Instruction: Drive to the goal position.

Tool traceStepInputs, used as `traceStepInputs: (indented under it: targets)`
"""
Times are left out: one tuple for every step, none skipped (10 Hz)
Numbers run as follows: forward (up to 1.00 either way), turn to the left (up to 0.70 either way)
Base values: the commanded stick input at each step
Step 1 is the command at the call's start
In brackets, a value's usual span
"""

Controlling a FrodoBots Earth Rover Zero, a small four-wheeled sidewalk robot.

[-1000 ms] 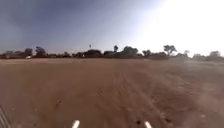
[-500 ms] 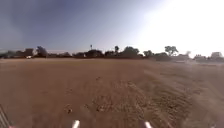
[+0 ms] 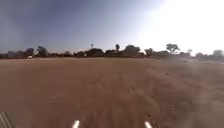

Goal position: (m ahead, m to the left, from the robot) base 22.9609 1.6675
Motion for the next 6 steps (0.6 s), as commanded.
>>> traceStepInputs:
  targets:
    - [1.00, -0.22]
    - [1.00, 0.00]
    - [1.00, 0.00]
    - [1.00, 0.00]
    - [1.00, 0.00]
    - [1.00, 0.00]
